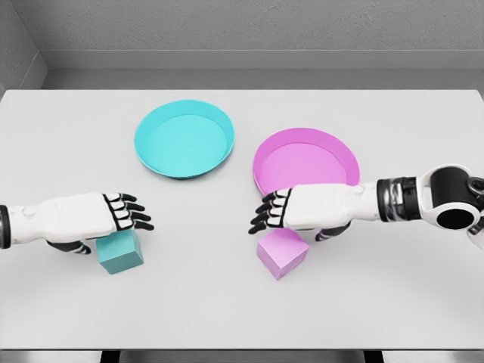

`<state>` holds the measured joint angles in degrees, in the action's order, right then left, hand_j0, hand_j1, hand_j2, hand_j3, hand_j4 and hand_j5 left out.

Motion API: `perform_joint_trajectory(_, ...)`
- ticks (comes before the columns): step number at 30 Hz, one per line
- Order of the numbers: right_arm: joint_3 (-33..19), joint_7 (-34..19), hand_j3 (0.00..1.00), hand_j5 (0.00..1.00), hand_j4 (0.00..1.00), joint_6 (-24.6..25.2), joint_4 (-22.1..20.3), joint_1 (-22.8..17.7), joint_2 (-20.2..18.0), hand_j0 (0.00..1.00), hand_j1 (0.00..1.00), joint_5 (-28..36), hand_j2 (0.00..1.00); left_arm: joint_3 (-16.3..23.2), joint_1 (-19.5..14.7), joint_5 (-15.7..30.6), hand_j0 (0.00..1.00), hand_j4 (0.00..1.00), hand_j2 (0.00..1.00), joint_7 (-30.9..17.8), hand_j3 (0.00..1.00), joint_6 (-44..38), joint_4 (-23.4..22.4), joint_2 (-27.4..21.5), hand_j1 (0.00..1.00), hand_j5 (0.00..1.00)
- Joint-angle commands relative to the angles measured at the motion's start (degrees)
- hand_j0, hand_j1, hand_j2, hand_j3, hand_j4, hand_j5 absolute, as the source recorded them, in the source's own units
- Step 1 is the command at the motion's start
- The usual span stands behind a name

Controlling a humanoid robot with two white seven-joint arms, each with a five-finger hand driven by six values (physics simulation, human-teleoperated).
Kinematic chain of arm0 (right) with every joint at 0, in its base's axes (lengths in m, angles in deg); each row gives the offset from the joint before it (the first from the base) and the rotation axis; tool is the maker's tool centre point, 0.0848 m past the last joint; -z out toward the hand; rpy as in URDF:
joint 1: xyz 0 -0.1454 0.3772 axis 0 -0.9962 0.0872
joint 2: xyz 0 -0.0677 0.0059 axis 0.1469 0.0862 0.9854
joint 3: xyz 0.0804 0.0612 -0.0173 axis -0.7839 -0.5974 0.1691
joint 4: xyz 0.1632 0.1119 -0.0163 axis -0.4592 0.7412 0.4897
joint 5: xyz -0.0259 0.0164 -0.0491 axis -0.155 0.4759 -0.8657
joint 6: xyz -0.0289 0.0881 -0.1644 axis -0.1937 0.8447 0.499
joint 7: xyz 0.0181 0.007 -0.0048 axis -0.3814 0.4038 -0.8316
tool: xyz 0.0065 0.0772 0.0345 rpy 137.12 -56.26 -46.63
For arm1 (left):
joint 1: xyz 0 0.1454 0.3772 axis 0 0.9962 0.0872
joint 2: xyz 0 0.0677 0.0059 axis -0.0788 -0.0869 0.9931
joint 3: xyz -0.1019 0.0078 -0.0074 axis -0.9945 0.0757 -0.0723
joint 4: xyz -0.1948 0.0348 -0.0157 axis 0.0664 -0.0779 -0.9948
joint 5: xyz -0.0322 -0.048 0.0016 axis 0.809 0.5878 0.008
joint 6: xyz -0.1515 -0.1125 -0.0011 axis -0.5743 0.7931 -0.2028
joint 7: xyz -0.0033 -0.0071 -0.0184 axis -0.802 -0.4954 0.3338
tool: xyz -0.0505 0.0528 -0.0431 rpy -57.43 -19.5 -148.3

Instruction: Place the blocks in the corresponding plates according to their colors

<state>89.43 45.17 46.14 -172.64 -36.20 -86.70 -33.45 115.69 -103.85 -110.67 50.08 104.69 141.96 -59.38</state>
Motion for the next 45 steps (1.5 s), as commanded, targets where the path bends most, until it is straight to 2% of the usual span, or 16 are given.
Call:
perform_joint_trajectory(1, 0.45, -0.03, 1.00, 1.00, 1.00, -0.60, -0.07, 0.00, 0.61, 1.00, 1.00, 0.28, 1.00, 0.16, 0.00, 0.24, 1.00, 1.00, 1.00, -0.01, 1.00, -0.09, 0.03, 0.59, 1.00, 1.00)
perform_joint_trajectory(6, 1.59, -0.38, 1.00, 1.00, 1.00, -2.00, 0.01, 0.09, 1.05, 1.00, 1.00, 0.28, 1.00, 0.25, 0.35, 0.24, 1.00, 1.00, 1.00, -0.80, 1.00, -0.09, 0.03, 1.29, 1.00, 1.00)
perform_joint_trajectory(17, 4.76, -0.20, 1.00, 1.00, 1.00, -1.13, 0.10, 0.00, 0.34, 1.00, 1.00, 0.28, 1.00, 1.04, 0.26, -0.55, 1.00, 1.00, 1.00, -1.68, 1.00, -0.09, 0.21, 1.29, 1.00, 1.00)
perform_joint_trajectory(18, 4.76, -0.20, 1.00, 1.00, 1.00, -1.13, 0.10, 0.00, 0.34, 1.00, 1.00, 0.28, 1.00, 1.04, 0.09, -1.43, 0.93, 0.93, 0.93, -1.68, 0.93, -0.09, 0.21, 1.20, 0.93, 0.93)
perform_joint_trajectory(21, 4.76, -0.20, 1.00, 1.00, 1.00, -1.21, 0.10, 0.09, 0.26, 1.00, 1.00, 0.10, 1.00, 1.04, -0.18, -2.75, 0.83, 0.83, 0.83, -1.77, 0.83, -0.09, 0.21, 1.03, 0.83, 0.83)
perform_joint_trajectory(22, 4.67, -0.29, 0.84, 0.84, 0.84, -1.30, 0.10, 0.09, 0.26, 0.84, 0.84, 0.10, 0.84, 1.04, -0.18, -3.18, 0.79, 0.79, 0.79, -1.94, 0.79, -0.09, 0.21, 1.03, 0.79, 0.79)
perform_joint_trajectory(23, 4.67, -0.38, 0.76, 0.76, 0.76, -1.39, 0.10, 0.09, 0.26, 0.76, 0.76, 0.10, 0.76, 1.04, -0.18, -3.54, 0.74, 0.74, 0.74, -2.38, 0.74, -0.09, 0.21, 1.03, 0.74, 0.74)
perform_joint_trajectory(25, 4.67, -0.38, 0.64, 0.64, 0.64, -1.39, 0.10, 0.17, 0.26, 0.64, 0.64, 0.10, 0.64, 1.04, -0.18, -3.54, 0.73, 0.73, 0.73, -2.38, 0.73, -0.09, 0.21, 1.03, 0.73, 0.73)
perform_joint_trajectory(26, 4.67, -0.38, 0.62, 0.62, 0.62, -1.39, 0.10, 0.18, 0.26, 0.62, 0.62, 0.10, 0.62, 1.04, -0.18, -3.54, 0.72, 0.72, 0.72, -2.38, 0.72, -0.09, 0.21, 1.03, 0.72, 0.72)
perform_joint_trajectory(29, 4.58, -0.29, 0.62, 0.62, 0.62, -1.30, 0.10, 0.18, 0.26, 0.62, 0.62, 0.10, 0.62, 1.04, -0.18, -3.54, 0.61, 0.61, 0.61, -2.38, 0.61, -0.09, 0.21, 1.03, 0.61, 0.61)
perform_joint_trajectory(35, 3.88, -0.20, 0.62, 0.62, 0.62, -1.30, 0.10, 1.32, 0.43, 0.62, 0.62, 0.10, 0.62, 0.95, -0.26, -3.63, 0.58, 0.58, 0.58, -2.38, 0.58, -0.09, 0.12, 1.03, 0.58, 0.58)
perform_joint_trajectory(38, 3.79, -0.20, 0.61, 0.61, 0.61, -1.21, 0.10, 2.20, 0.87, 0.61, 0.61, 0.10, 0.61, 0.43, -0.35, -3.45, 0.50, 0.50, 0.50, -2.21, 0.50, -0.09, -0.06, 0.94, 0.50, 0.50)
perform_joint_trajectory(41, 3.44, -0.20, 0.60, 0.60, 0.60, -1.21, 0.10, 2.46, 1.05, 0.60, 0.60, 0.10, 0.60, -0.10, -0.53, -3.01, 0.49, 0.49, 0.49, -1.94, 0.49, -0.09, -0.15, 0.94, 0.49, 0.49)
perform_joint_trajectory(45, 1.77, -0.03, 0.60, 0.60, 0.60, -1.30, 0.10, 2.55, 1.13, 0.60, 0.60, 0.36, 0.60, -0.28, -2.72, -2.31, 0.46, 0.46, 0.46, -1.85, 0.46, -0.09, -0.41, 1.03, 0.46, 0.46)
